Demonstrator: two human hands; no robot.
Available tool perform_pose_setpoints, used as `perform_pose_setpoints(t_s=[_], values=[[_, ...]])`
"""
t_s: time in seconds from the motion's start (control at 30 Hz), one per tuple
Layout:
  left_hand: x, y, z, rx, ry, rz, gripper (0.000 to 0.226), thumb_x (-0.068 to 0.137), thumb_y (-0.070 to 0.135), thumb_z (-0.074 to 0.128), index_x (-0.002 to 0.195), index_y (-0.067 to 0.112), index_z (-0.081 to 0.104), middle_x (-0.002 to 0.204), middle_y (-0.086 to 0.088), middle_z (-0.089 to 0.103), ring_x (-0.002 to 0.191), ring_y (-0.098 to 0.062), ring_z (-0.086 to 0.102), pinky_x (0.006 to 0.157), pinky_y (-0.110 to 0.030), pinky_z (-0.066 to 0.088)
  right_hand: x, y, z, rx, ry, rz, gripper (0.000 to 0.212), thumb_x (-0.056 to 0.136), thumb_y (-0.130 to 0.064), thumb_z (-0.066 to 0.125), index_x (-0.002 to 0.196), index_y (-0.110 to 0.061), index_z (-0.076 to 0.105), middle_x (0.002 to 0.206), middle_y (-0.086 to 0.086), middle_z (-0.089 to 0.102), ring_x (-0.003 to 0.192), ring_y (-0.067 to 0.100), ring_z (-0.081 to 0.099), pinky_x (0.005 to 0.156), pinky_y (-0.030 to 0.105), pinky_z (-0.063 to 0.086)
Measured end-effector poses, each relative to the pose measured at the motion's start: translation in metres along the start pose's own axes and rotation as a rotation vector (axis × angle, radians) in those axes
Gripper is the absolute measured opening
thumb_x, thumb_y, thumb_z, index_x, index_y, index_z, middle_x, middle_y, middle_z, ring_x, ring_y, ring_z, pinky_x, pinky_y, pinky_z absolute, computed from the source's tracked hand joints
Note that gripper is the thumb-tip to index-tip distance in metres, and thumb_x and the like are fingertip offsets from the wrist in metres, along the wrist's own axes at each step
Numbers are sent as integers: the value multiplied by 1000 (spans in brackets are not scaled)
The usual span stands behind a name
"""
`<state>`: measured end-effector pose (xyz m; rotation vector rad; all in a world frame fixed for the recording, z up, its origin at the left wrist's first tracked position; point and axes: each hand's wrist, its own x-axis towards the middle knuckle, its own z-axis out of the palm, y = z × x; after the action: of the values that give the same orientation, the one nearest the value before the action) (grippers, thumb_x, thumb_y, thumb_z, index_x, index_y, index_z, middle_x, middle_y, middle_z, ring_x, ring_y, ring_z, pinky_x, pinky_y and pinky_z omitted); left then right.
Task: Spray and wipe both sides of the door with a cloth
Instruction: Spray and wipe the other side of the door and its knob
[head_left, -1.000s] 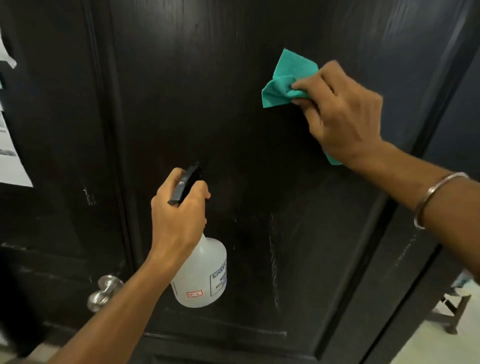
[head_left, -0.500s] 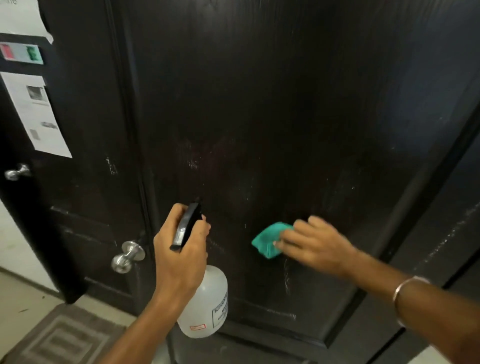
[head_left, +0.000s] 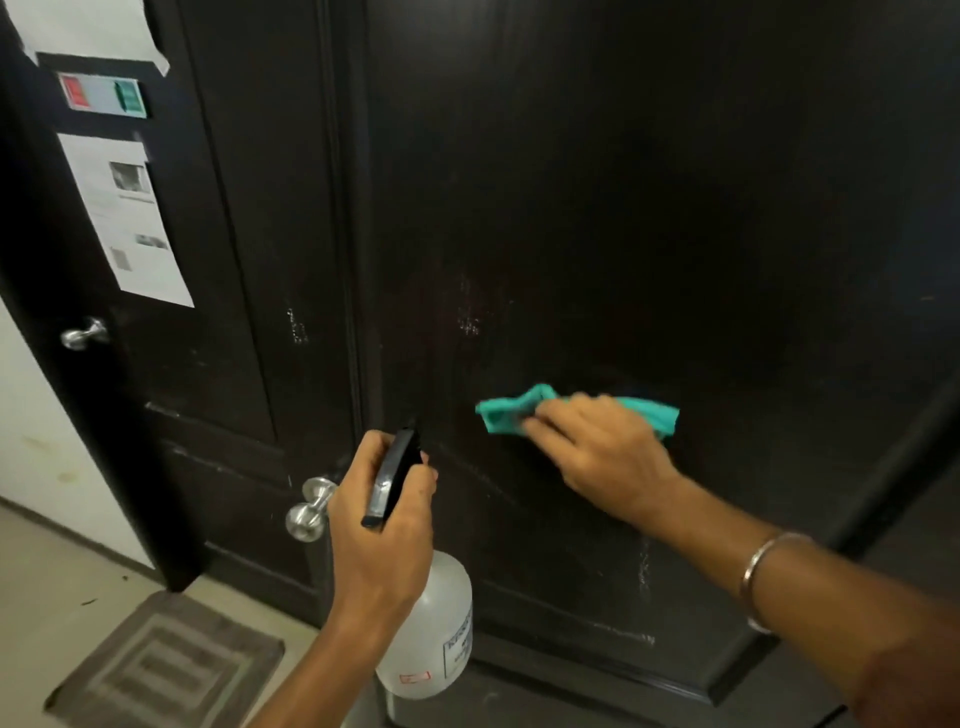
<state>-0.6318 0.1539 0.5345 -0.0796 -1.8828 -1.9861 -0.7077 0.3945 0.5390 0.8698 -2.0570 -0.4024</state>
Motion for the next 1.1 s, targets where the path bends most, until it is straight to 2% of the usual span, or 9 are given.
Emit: perform_pose_setpoints(t_s=[0.1,0.17,0.33,0.47,0.63,0.8,0.9,1.0,1.1], values=[[13,-12,-20,6,-31,1,17,99,2,60,88,15,63,72,-11,59,56,-15,50,55,-43,46,-23,-26,20,-9,-201,-113,30,105,-9,45,125,-13,67,112,8,66,88,26,64,72,39,51],[20,-19,-35,-18,-53,2,15,100,3,60,89,12,63,71,-17,55,57,-21,50,55,-44,45,-1,-13,6,-70,-187,-175,30,108,-12,43,127,-15,67,111,7,66,86,25,61,68,39,46],[36,-27,-62,-12,-108,6,16,100,3,59,88,12,62,69,-14,54,56,-19,48,52,-45,43,124,58,-69,-291,282,212,25,107,-23,55,127,-18,69,111,12,68,84,29,61,65,39,44],[44,-35,-80,-1,-91,14,14,100,4,58,89,12,62,72,-11,58,57,-19,50,51,-49,47,172,51,-70,-206,412,442,26,108,-28,52,120,-13,70,112,10,67,96,23,64,78,32,52],[50,-45,-95,-35,-131,9,18,99,0,58,87,13,61,65,2,56,55,-13,49,49,-36,43,90,-50,23,-28,71,180,19,105,-17,57,115,-15,73,105,8,69,81,28,64,67,42,53],[55,-59,-101,-37,-159,12,23,100,2,59,88,21,63,73,-5,61,57,-17,54,49,-33,47,22,-93,59,-9,-345,-93,23,97,-16,66,119,-18,69,112,5,65,88,23,61,68,36,47],[57,-67,-101,-47,-166,-6,19,100,1,58,89,15,62,71,-4,60,55,-15,53,48,-31,47,67,-48,19,-114,-118,-64,14,104,-19,61,112,-19,73,105,6,68,80,26,61,63,39,44],[56,-75,-99,-38,-167,-13,19,101,0,57,89,14,62,69,-2,60,54,-13,53,47,-25,47,136,17,-38,-295,267,216,21,107,-22,55,114,-17,74,107,11,70,87,29,65,68,41,51],[54,-79,-98,-35,-159,-22,23,100,0,56,85,17,61,65,2,58,52,-12,51,47,-29,45,186,43,-59,-304,437,465,24,107,-23,52,118,-14,71,114,12,68,99,25,64,81,24,47]])
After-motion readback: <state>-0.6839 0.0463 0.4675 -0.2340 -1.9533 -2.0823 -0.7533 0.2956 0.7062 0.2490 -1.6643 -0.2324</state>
